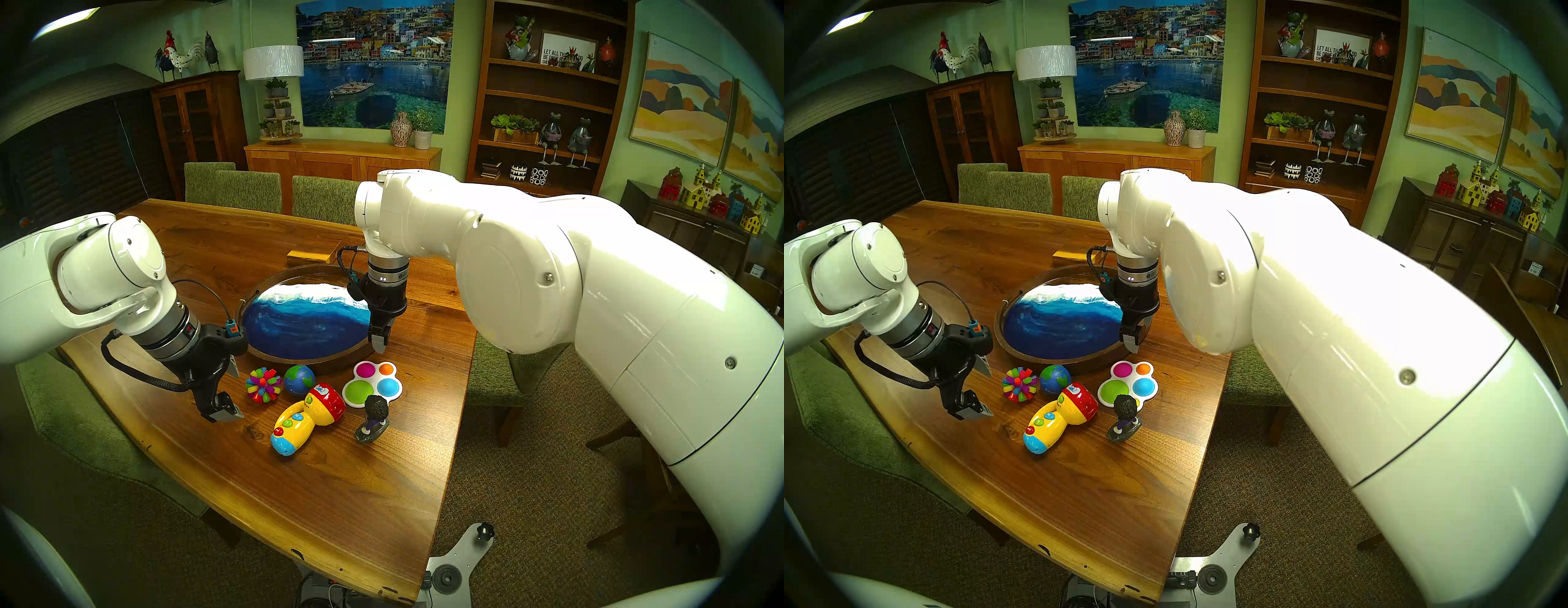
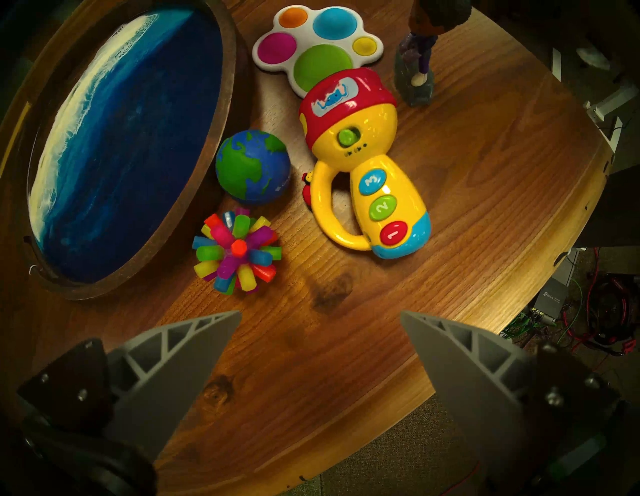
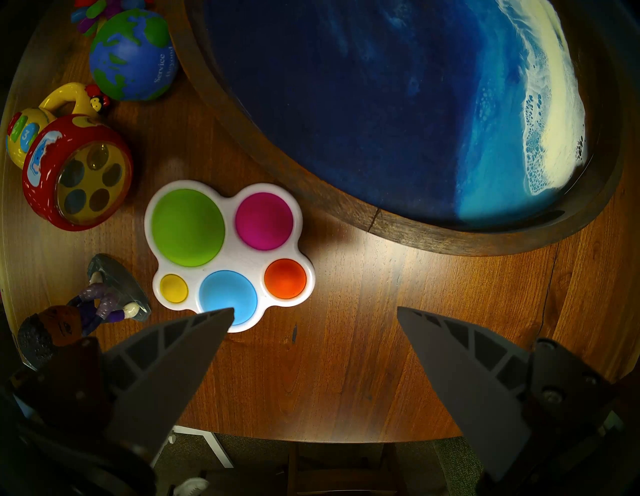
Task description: Put toys in center tray
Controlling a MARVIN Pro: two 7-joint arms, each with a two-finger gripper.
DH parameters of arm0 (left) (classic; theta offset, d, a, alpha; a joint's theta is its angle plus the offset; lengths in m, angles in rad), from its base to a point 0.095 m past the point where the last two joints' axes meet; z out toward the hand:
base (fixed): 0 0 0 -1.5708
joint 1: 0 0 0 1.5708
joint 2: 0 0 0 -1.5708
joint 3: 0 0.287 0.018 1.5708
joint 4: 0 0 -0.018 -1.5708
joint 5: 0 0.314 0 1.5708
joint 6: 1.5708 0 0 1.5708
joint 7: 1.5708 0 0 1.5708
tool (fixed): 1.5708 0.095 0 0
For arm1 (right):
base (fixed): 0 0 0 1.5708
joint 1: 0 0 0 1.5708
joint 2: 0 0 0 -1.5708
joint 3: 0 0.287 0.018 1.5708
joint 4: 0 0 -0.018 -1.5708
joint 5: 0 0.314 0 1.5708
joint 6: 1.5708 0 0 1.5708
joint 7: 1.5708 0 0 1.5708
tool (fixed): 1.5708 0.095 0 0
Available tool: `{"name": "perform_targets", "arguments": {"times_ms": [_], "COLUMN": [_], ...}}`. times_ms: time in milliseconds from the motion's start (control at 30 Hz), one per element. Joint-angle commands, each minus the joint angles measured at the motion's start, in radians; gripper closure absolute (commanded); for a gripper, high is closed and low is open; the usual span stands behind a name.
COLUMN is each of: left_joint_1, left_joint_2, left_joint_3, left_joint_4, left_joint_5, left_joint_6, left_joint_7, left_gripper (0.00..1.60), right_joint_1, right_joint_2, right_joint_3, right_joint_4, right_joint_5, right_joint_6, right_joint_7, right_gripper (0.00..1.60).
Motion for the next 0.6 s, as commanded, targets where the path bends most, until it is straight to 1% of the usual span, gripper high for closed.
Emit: {"name": "perform_targets", "arguments": {"times_ms": [0, 233, 333, 400, 500, 567], "left_joint_1": [0.005, 0.061, 0.094, 0.113, 0.15, 0.174], "left_joint_2": [-0.113, -0.197, -0.223, -0.26, -0.28, -0.314], "left_joint_3": [-0.016, -0.02, -0.033, -0.036, -0.054, -0.062], "left_joint_4": [0.016, 0.036, 0.046, 0.06, 0.062, 0.082], "left_joint_5": [-0.109, -0.191, -0.213, -0.224, -0.232, -0.245], "left_joint_6": [0.034, 0.047, 0.043, 0.045, 0.042, 0.046], "left_joint_7": [-0.074, 0.013, 0.047, 0.066, 0.103, 0.118], "left_gripper": [0.0, 0.0, 0.0, 0.0, 0.0, 0.0], "right_joint_1": [0.031, 0.031, 0.03, 0.03, 0.03, 0.03], "right_joint_2": [0.0, 0.0, 0.0, 0.0, 0.0, 0.0], "right_joint_3": [0.001, 0.001, 0.001, 0.001, 0.001, 0.001], "right_joint_4": [0.018, 0.018, 0.018, 0.018, 0.018, 0.018], "right_joint_5": [0.001, 0.001, 0.001, 0.001, 0.001, 0.001], "right_joint_6": [-0.001, -0.001, -0.001, -0.001, -0.001, -0.001], "right_joint_7": [0.0, 0.0, 0.0, 0.0, 0.0, 0.0], "right_gripper": [0.0, 0.0, 0.0, 0.0, 0.0, 0.0]}}
